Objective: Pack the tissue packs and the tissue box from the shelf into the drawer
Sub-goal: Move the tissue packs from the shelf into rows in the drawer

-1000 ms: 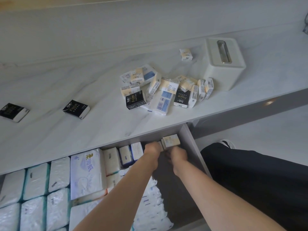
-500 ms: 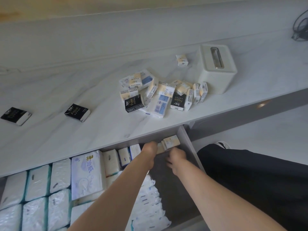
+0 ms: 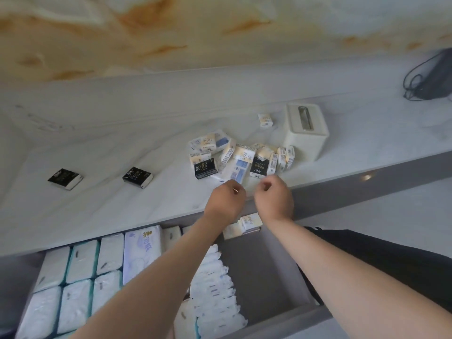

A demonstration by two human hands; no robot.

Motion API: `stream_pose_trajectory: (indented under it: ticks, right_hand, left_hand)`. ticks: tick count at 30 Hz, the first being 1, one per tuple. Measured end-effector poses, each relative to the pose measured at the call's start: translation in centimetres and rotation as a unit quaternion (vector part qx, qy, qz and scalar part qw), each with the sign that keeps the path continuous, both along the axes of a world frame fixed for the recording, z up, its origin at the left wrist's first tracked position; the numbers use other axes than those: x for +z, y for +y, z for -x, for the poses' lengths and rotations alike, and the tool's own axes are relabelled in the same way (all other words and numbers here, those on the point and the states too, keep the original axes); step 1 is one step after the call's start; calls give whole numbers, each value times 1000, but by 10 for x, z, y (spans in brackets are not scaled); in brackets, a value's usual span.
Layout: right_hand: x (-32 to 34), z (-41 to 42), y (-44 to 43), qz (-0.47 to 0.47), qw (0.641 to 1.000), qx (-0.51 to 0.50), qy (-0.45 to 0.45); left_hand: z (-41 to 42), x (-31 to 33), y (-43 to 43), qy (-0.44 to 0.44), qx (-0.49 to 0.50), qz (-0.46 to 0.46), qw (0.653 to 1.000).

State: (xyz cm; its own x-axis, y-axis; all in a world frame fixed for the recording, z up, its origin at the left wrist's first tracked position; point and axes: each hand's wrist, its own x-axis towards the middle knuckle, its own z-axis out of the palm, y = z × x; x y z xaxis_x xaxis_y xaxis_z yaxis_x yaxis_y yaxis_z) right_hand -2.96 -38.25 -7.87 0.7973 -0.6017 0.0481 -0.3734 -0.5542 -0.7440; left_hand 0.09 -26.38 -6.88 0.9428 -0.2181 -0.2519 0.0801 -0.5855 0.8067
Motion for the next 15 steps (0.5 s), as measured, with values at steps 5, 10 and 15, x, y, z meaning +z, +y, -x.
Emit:
stream_pose_trajectory:
  ticks: [5,10,15]
  right_hand:
    - [30,-43,-55,104,993,9,46]
    - [22,-66,-88,112,977,68,170]
    - [2,-81,-81,101,976,111,156]
  left_hand:
    - [-28,21,-24,-222,-34,-57,973]
    - [-59,15,-55,-331,-122,-240,904]
    - [-76,0,-58,-293,-237,-362,853]
